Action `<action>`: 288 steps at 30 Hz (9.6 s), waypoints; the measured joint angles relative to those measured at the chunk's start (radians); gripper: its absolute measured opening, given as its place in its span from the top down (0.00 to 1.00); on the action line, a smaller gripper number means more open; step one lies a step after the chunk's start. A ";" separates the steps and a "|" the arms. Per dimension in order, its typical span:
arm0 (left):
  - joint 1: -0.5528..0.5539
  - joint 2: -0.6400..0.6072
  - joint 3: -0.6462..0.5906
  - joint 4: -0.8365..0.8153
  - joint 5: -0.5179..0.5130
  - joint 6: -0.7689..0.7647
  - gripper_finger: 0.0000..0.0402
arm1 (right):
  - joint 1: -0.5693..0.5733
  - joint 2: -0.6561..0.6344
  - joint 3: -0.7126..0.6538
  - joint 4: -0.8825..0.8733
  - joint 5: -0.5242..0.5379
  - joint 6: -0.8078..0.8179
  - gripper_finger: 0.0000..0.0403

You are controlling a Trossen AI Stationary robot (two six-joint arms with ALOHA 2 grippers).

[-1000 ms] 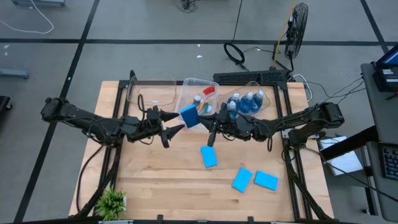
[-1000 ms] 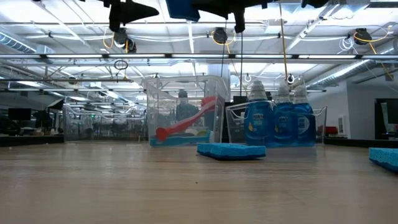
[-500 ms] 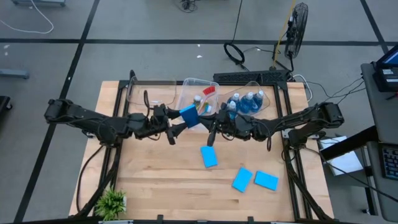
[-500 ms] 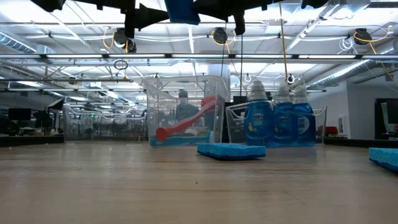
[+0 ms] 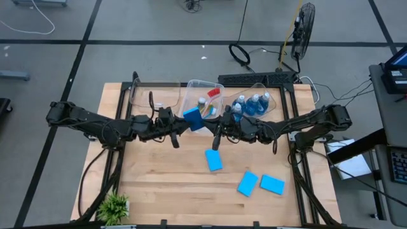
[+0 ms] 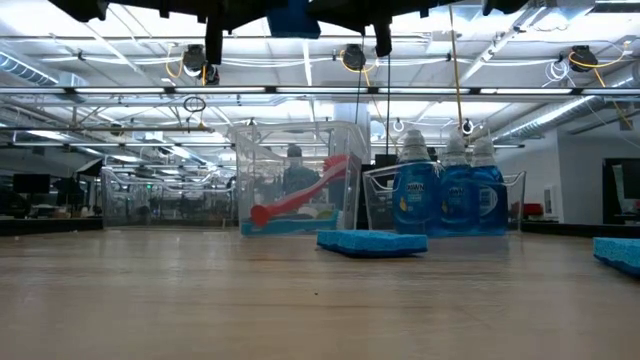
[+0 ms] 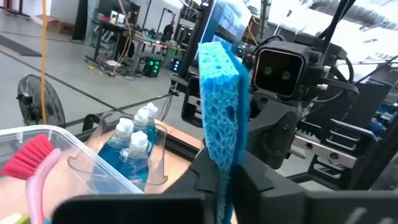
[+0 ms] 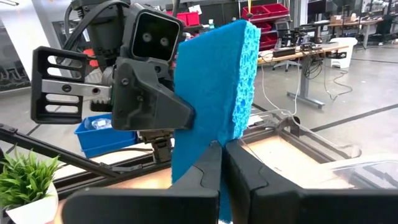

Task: Pick & Place Kitchen Sink Supplies
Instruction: Put the blue sponge into the left transparent bin

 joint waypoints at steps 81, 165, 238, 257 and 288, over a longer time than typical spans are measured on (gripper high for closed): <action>0.434 -0.322 0.207 -1.345 0.113 -0.043 0.98 | 0.008 -1.373 -0.584 -0.727 -0.271 0.112 0.76; 1.208 0.536 0.634 -1.759 0.271 0.064 0.87 | 0.008 -1.499 -0.655 -0.727 -0.268 0.173 0.76; -0.046 0.599 0.634 -1.023 0.239 -1.096 0.43 | 0.007 -1.494 -0.654 -0.728 -0.269 0.173 0.76; -0.068 0.790 0.635 -0.972 0.263 -1.237 0.43 | 0.007 -1.493 -0.654 -0.734 -0.268 0.173 0.76; -0.027 0.860 0.637 -1.101 0.372 -1.209 0.96 | 0.007 -1.493 -0.655 -0.735 -0.268 0.172 0.76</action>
